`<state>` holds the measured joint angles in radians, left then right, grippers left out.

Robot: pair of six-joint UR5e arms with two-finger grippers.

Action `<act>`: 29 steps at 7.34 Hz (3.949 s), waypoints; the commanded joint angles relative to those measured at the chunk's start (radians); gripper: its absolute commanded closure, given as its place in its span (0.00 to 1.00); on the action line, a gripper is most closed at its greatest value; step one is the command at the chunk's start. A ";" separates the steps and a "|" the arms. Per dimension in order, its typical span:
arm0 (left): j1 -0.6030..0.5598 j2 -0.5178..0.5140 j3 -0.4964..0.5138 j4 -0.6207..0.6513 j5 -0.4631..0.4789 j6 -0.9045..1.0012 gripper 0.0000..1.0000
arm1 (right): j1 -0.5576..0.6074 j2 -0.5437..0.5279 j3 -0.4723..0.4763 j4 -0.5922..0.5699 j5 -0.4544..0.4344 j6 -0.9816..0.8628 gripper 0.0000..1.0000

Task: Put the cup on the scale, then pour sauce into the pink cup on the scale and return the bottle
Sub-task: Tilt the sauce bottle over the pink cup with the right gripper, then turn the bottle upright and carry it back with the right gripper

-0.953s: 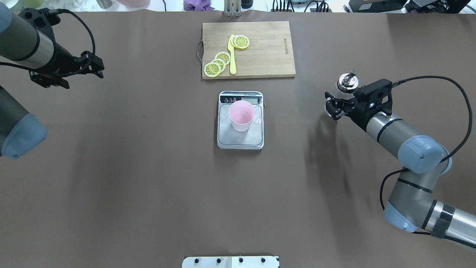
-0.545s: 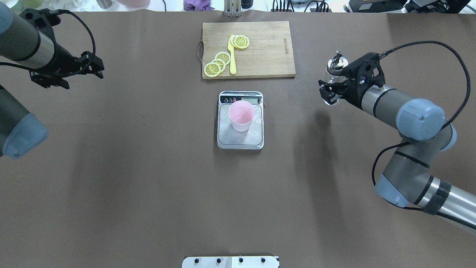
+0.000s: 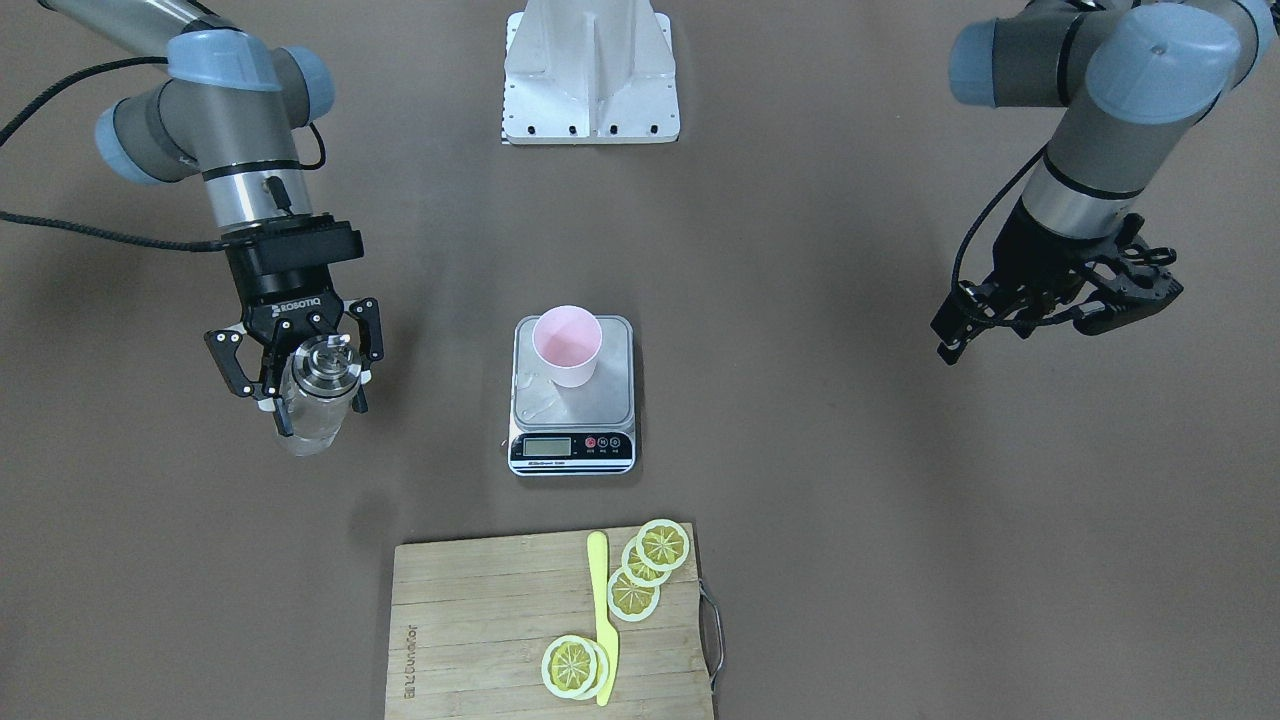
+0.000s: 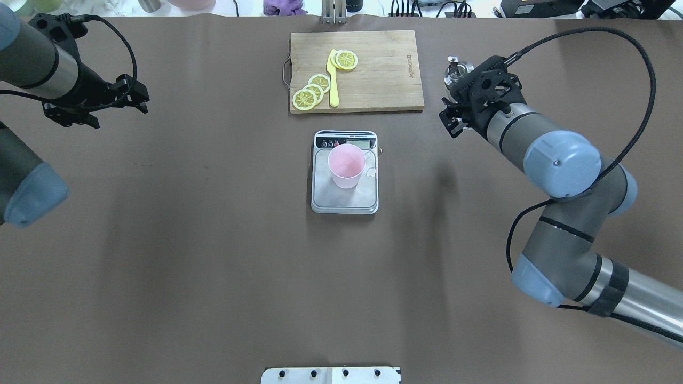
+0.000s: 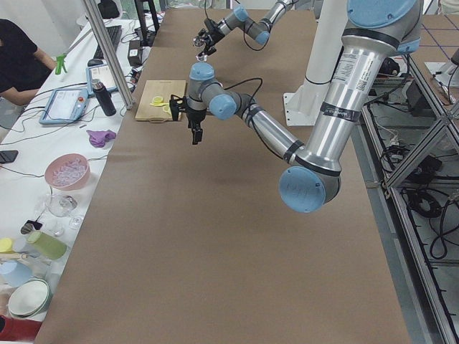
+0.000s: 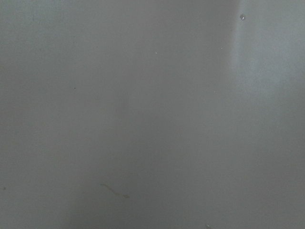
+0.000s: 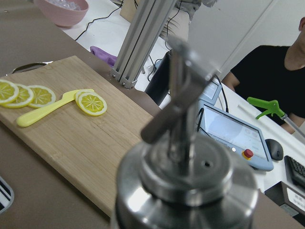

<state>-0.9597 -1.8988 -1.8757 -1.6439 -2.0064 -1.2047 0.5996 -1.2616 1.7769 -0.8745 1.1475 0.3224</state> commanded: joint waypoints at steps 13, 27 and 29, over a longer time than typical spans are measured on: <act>0.003 0.014 0.066 -0.011 0.002 0.001 0.01 | -0.287 0.209 -0.046 -0.601 -0.644 -0.703 0.85; -0.200 0.133 0.075 0.030 -0.115 0.555 0.01 | -0.132 -0.013 0.024 -0.037 -0.248 0.180 0.85; -0.206 0.142 0.073 0.029 -0.115 0.571 0.01 | -0.032 -0.070 0.068 -0.037 -0.059 0.387 0.85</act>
<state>-1.1556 -1.7684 -1.8019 -1.6148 -2.1199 -0.6651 0.5082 -1.2991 1.8210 -0.9117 0.9753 0.5853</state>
